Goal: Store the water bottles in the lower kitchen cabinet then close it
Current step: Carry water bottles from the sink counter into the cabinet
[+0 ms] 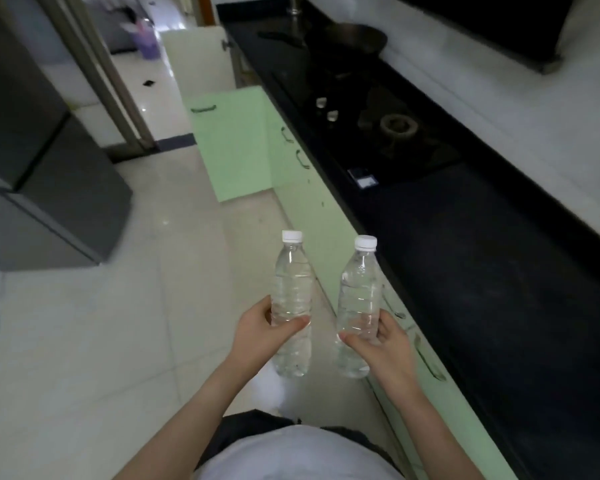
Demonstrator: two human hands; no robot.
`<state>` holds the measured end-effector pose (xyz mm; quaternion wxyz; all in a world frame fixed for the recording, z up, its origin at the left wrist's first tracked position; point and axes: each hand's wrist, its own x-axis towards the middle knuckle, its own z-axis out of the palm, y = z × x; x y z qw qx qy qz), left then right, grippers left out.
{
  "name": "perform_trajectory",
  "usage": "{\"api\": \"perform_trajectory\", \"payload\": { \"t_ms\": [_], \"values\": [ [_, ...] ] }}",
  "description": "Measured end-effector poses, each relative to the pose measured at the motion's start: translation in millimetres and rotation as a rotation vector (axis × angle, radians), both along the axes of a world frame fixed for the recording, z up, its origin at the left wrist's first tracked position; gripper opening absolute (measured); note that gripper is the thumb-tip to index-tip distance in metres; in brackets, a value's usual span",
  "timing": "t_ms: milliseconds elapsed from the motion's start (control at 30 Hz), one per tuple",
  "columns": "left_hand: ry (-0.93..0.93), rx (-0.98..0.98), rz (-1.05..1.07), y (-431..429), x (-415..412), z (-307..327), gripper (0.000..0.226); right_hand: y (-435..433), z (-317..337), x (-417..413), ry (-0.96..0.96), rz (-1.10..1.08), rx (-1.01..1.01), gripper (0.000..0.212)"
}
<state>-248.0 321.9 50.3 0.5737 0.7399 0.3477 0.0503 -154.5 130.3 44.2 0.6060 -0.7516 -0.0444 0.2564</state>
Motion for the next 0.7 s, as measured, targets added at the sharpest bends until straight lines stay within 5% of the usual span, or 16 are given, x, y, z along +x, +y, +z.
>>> {"api": "perform_trajectory", "payload": {
  "t_ms": [267,700],
  "values": [
    [-0.015,-0.002,0.314,133,-55,1,0.038,163,11,6,-0.024,0.265,-0.003,0.040],
    [0.122,-0.048,0.581,327,-13,-29,0.019,426,-18,92,-0.028,0.618,-0.059,0.036]
  ]
}}
